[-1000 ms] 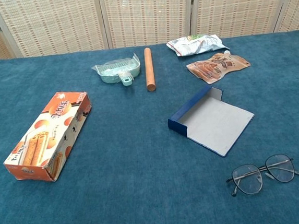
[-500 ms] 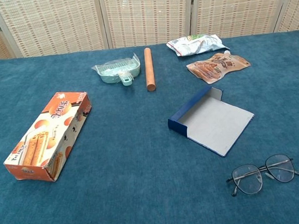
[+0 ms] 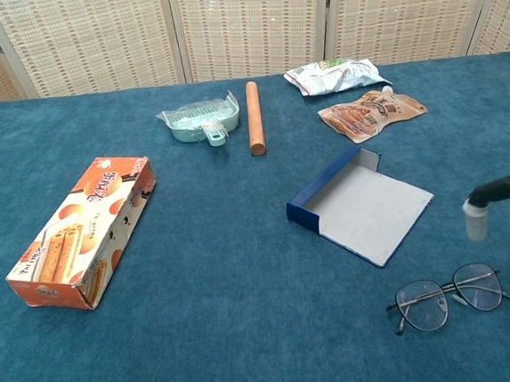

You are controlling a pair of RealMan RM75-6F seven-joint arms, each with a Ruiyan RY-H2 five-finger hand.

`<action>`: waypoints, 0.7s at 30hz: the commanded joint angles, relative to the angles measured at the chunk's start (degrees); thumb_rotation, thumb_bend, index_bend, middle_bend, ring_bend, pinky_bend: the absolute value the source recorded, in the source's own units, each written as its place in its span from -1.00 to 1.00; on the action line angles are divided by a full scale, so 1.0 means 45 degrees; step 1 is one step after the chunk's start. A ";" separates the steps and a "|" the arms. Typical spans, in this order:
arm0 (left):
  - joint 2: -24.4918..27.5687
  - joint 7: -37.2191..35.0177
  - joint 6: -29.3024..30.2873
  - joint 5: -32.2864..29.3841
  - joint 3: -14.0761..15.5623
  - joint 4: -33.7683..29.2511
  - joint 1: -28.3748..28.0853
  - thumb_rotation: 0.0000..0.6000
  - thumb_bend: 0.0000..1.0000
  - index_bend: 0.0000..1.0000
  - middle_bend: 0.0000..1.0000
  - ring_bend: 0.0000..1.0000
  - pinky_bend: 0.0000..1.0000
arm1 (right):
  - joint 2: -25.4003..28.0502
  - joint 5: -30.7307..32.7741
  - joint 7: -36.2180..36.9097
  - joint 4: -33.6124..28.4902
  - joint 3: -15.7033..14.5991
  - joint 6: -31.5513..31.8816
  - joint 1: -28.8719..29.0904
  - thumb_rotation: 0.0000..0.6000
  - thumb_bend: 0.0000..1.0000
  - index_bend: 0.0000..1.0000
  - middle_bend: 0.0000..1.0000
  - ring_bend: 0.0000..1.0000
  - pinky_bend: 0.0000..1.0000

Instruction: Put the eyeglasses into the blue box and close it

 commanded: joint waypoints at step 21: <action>0.0050 -0.0271 0.0142 -0.0109 0.0011 0.0234 0.0256 1.00 -0.63 -0.53 -0.73 -0.71 -0.52 | -0.1629 0.1280 -0.0640 0.0968 0.0120 -0.1580 0.1118 1.00 -0.24 -0.02 0.98 1.00 0.98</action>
